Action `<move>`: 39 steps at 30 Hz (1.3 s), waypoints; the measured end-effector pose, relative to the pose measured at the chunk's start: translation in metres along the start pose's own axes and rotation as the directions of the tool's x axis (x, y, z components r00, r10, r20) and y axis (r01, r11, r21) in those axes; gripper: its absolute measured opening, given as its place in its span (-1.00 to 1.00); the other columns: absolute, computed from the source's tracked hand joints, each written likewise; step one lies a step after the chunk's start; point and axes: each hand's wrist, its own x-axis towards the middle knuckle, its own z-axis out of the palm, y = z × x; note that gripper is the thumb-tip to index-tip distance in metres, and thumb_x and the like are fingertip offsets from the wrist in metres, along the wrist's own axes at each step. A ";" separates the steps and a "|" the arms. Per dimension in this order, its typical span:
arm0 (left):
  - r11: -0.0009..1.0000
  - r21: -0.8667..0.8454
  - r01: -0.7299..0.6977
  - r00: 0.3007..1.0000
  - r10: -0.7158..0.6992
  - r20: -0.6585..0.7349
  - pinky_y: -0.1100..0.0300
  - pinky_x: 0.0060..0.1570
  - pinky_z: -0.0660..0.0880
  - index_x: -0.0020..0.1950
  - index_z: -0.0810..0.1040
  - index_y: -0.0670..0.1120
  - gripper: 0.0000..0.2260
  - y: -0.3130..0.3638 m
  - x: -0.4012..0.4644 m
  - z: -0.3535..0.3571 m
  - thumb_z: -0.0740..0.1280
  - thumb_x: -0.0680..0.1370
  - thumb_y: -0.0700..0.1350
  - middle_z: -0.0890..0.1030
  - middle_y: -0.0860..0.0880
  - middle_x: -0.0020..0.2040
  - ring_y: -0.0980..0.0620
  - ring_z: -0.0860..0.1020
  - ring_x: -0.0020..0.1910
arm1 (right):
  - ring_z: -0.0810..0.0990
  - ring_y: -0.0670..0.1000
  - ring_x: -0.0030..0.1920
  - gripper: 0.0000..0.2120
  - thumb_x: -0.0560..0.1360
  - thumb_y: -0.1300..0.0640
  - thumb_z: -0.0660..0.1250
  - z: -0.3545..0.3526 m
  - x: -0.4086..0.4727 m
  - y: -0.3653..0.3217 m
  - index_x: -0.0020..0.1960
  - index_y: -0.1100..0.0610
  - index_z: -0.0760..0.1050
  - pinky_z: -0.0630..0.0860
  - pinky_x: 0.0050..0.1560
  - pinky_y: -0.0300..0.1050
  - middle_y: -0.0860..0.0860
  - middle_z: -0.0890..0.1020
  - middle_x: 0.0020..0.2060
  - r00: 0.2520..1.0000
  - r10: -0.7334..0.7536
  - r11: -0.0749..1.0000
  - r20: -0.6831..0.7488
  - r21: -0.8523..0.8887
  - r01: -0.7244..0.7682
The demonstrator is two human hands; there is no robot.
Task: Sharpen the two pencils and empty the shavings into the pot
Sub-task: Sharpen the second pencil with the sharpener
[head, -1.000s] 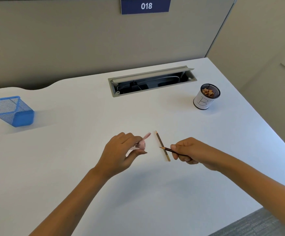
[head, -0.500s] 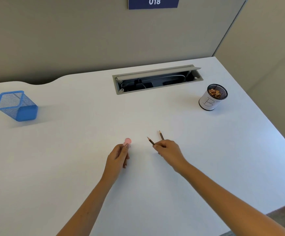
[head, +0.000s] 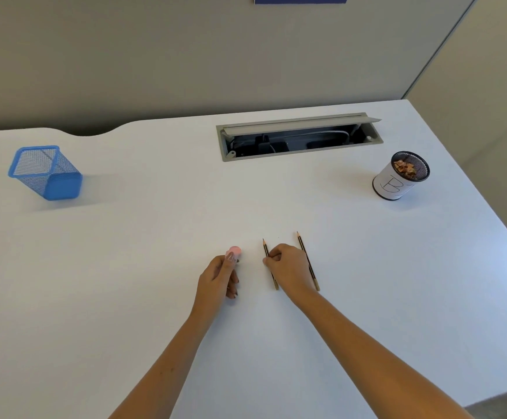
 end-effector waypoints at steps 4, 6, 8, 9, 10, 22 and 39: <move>1.000 -0.003 -0.008 1.000 0.008 0.000 0.19 -0.48 0.44 -0.13 0.50 -0.18 -0.64 0.001 0.000 0.000 0.21 0.61 0.11 0.56 -0.08 -0.34 0.01 0.49 -0.48 | 0.62 0.05 -0.14 -0.82 0.41 0.15 0.42 0.002 0.002 0.000 -0.03 0.21 0.59 0.54 -0.11 -0.09 0.08 0.67 -0.16 1.000 -0.010 1.000 0.006 -0.003 0.010; 1.000 -0.002 -0.008 1.000 0.008 -0.001 0.21 -0.48 0.44 -0.12 0.50 -0.18 -0.63 0.001 0.000 0.000 0.21 0.60 0.13 0.56 -0.08 -0.34 0.02 0.49 -0.49 | 0.60 0.02 -0.16 -0.81 0.41 0.12 0.43 0.001 0.003 0.002 -0.03 0.20 0.58 0.50 -0.15 -0.16 0.06 0.66 -0.18 1.000 -0.016 1.000 0.001 0.005 0.016; 1.000 -0.007 -0.006 1.000 0.006 0.001 0.22 -0.49 0.44 -0.11 0.51 -0.19 -0.62 0.001 0.000 -0.001 0.21 0.60 0.13 0.56 -0.08 -0.34 0.02 0.49 -0.49 | 0.58 -0.01 -0.15 -0.80 0.42 0.10 0.43 -0.005 0.004 0.004 -0.02 0.19 0.58 0.48 -0.11 -0.19 0.05 0.65 -0.18 0.999 -0.023 1.000 -0.029 0.015 0.023; 1.000 -0.011 -0.006 1.000 0.006 0.004 0.22 -0.49 0.44 -0.10 0.51 -0.20 -0.61 0.001 -0.001 -0.001 0.21 0.60 0.13 0.56 -0.08 -0.34 0.02 0.49 -0.49 | 0.58 -0.01 -0.14 -0.80 0.43 0.10 0.43 -0.008 0.004 0.006 -0.01 0.19 0.58 0.49 -0.09 -0.18 0.04 0.64 -0.17 0.998 -0.028 0.999 -0.058 0.018 0.029; 1.000 -0.014 -0.006 1.000 0.006 0.008 0.22 -0.49 0.44 -0.10 0.51 -0.21 -0.61 0.002 -0.001 -0.001 0.21 0.60 0.13 0.55 -0.08 -0.34 0.02 0.49 -0.49 | 0.58 -0.01 -0.14 -0.80 0.43 0.10 0.42 -0.013 0.005 0.009 0.00 0.19 0.58 0.50 -0.07 -0.17 0.04 0.64 -0.17 0.995 -0.031 0.999 -0.094 0.016 0.032; 0.999 0.032 0.018 0.998 -0.020 0.067 0.19 -0.43 0.44 -0.06 0.53 -0.17 -0.66 0.005 -0.001 -0.003 0.23 0.61 0.11 0.53 -0.08 -0.32 0.00 0.48 -0.43 | 0.55 0.13 -0.01 -0.84 0.56 0.15 0.23 -0.044 0.001 0.056 0.00 0.22 0.53 0.51 -0.01 0.00 0.11 0.57 -0.02 0.987 -0.005 0.985 -0.161 -0.169 -0.022; 0.981 0.155 -0.117 0.870 0.026 0.492 0.23 -0.44 0.10 -0.02 0.66 -0.09 -0.70 0.101 -0.022 -0.008 0.39 0.50 0.14 0.42 -0.02 -0.32 0.03 0.20 -0.42 | 0.56 0.08 -0.27 -0.77 0.41 0.30 0.45 -0.123 -0.052 -0.002 0.02 0.07 0.63 0.46 -0.18 -0.02 0.05 0.60 -0.18 0.561 -0.825 0.508 -0.066 -0.523 0.685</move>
